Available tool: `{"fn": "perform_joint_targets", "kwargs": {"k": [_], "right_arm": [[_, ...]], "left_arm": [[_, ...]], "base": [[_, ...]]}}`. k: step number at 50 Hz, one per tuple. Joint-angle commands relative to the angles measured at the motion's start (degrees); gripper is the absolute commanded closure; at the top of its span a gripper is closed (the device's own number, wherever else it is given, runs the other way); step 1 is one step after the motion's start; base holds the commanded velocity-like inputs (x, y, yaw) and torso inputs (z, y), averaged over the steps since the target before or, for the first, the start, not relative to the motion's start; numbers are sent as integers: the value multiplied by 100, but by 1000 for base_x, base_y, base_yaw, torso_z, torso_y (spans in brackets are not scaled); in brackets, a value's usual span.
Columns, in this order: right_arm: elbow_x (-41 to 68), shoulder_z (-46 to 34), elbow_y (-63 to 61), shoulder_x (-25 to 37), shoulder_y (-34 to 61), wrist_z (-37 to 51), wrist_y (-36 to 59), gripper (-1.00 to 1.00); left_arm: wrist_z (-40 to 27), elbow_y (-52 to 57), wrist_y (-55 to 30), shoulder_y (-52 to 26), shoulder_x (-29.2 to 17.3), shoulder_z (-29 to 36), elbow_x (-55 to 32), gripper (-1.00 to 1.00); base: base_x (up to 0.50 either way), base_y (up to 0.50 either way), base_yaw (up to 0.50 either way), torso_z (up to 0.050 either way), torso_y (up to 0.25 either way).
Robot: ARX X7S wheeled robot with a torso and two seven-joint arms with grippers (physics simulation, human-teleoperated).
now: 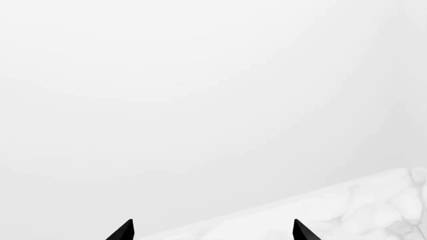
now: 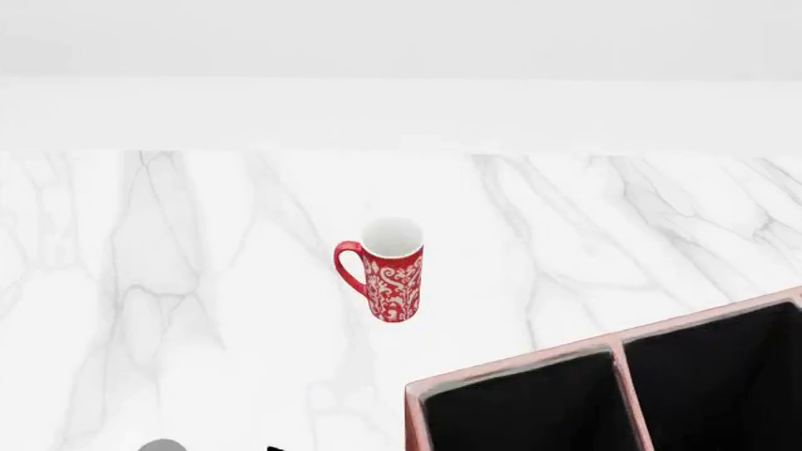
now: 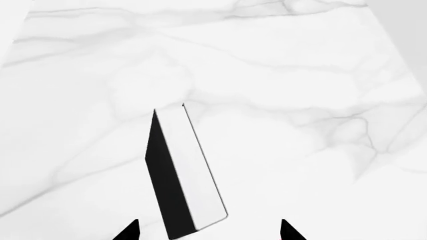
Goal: Pick up the book and place it in the right compartment of the caddy.
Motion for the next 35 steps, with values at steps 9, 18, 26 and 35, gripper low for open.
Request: {"fn": "perform_joint_targets", "kwargs": {"k": [9,18,26,35], "right_arm": [[-1311,-1007,1241,-146,-201,-790,-1142,-100],[-1667,-1346,1856,-263,-379,-1085,-1608,-100],[-1890,-1592,2308,-406,-525,-1379,-2027,-100],[-2096,-1876,2327,-455,-638,-1554,-2340,100]], "left_arm": [[3,-40,74,15,21,26,3,-100],[13,-75,139,28,38,48,25,-100],[23,-116,221,41,56,122,87,-100],[39,-175,305,56,86,174,136,-100]], "base": [[0,0,0,0,0],[0,0,0,0,0],[0,0,0,0,0],[0,0,0,0,0]]}}
